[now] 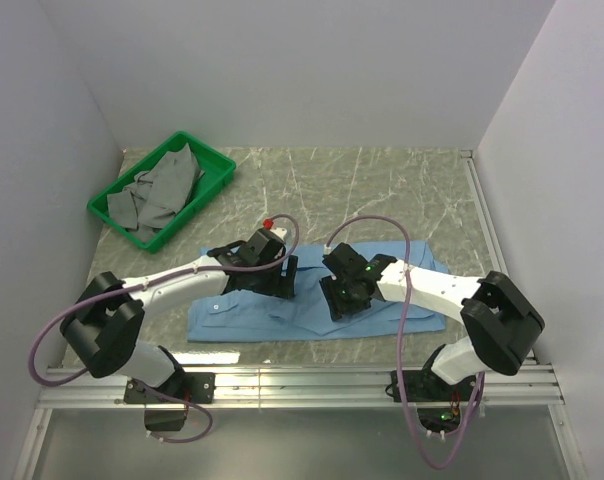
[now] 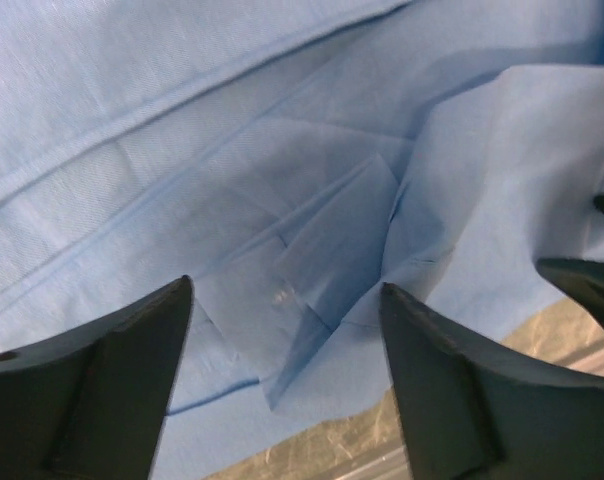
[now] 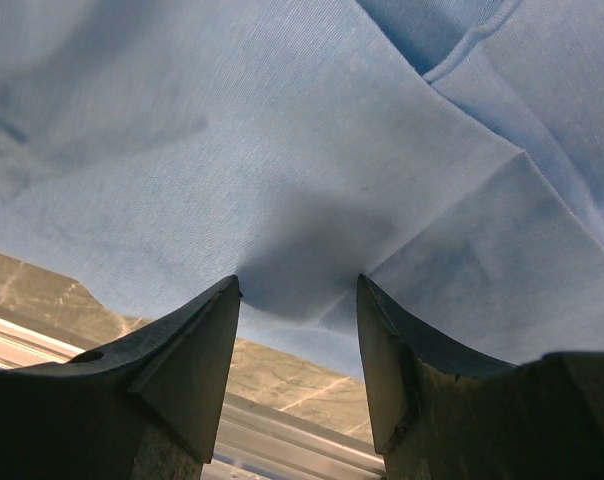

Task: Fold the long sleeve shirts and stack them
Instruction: Fold the shirt

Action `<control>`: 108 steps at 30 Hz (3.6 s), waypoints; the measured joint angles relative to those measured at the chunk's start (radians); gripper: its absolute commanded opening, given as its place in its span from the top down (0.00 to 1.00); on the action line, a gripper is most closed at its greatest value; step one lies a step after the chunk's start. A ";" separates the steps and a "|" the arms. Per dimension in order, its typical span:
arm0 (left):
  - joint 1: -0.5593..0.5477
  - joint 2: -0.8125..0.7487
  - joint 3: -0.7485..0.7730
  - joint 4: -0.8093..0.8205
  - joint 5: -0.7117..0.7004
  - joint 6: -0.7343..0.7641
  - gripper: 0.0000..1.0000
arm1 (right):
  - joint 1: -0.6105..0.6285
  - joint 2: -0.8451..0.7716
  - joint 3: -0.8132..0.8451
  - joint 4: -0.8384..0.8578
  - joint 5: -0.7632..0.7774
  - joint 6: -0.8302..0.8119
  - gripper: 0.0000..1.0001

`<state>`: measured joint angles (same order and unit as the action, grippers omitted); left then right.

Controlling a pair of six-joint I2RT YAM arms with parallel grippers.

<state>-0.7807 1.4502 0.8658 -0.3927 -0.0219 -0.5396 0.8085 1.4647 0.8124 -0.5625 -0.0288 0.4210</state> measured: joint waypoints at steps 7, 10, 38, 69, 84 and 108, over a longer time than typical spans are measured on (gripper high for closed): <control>0.000 0.053 0.031 0.004 -0.040 -0.004 0.30 | 0.000 -0.050 -0.024 0.002 0.000 0.009 0.43; 0.000 0.043 0.036 0.001 -0.054 -0.004 0.26 | 0.000 -0.088 -0.030 0.002 0.004 0.012 0.43; -0.024 0.137 0.100 -0.039 -0.062 0.004 0.47 | -0.009 -0.351 -0.031 -0.019 0.137 0.044 0.41; -0.102 0.155 0.195 -0.122 -0.132 -0.001 1.00 | -0.011 -0.368 -0.031 -0.027 0.182 0.054 0.42; -0.103 -0.042 0.319 -0.387 -0.492 -0.224 0.99 | -0.041 -0.495 -0.031 -0.013 0.252 0.088 0.42; 0.089 -0.125 0.217 -0.465 -0.717 -0.372 0.96 | -0.147 -0.468 -0.064 0.049 0.179 0.111 0.42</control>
<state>-0.6918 1.3251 1.0832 -0.8577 -0.7391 -0.9112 0.6617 0.9966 0.7486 -0.5133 0.1497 0.5320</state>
